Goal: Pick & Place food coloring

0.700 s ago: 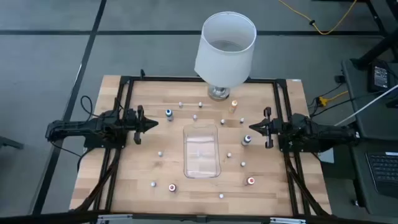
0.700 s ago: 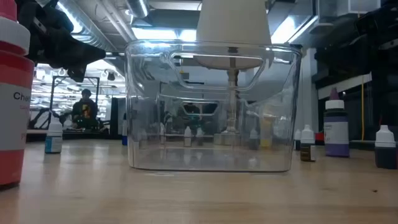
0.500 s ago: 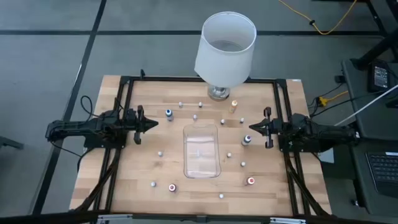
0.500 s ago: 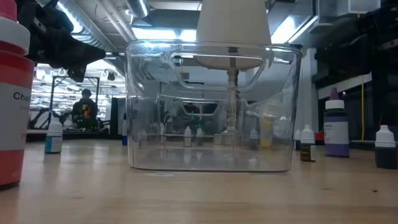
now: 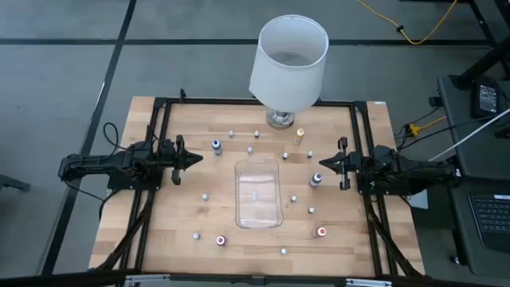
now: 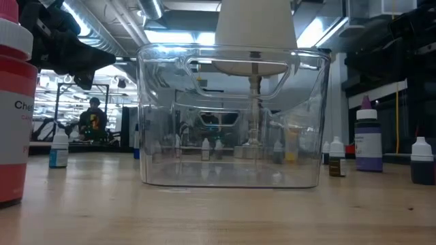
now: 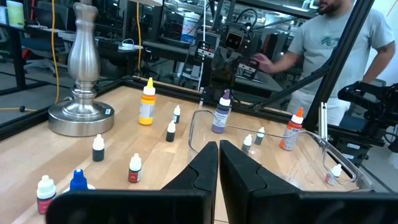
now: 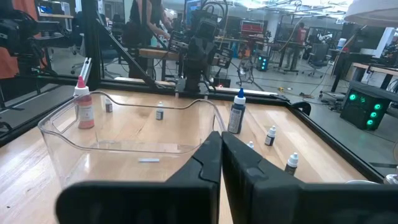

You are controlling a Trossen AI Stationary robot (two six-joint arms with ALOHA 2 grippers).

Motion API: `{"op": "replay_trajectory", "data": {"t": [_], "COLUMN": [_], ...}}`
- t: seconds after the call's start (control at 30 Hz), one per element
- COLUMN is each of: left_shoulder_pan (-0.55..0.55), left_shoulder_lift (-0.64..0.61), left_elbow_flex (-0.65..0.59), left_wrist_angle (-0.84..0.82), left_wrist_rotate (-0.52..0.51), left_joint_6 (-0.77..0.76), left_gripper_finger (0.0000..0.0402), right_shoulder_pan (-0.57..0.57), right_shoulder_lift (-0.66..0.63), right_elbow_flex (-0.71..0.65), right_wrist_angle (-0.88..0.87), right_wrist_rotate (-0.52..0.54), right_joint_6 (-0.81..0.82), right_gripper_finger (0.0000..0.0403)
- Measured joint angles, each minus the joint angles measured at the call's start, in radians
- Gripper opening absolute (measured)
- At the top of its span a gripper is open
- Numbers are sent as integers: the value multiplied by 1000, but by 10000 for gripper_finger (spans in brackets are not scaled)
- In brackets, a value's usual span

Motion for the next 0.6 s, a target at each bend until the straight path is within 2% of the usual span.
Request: {"op": "replay_trajectory", "data": {"t": [0.6], "left_shoulder_pan": [0], "left_shoulder_lift": [0], "left_elbow_flex": [0], "left_wrist_angle": [0], "left_wrist_rotate": [0], "left_joint_6": [0], "left_gripper_finger": [9], "right_shoulder_pan": [0], "right_shoulder_lift": [0], "right_elbow_flex": [0], "right_wrist_angle": [0], "right_wrist_rotate": [0], "right_joint_6": [0], "right_gripper_finger": [16]}}
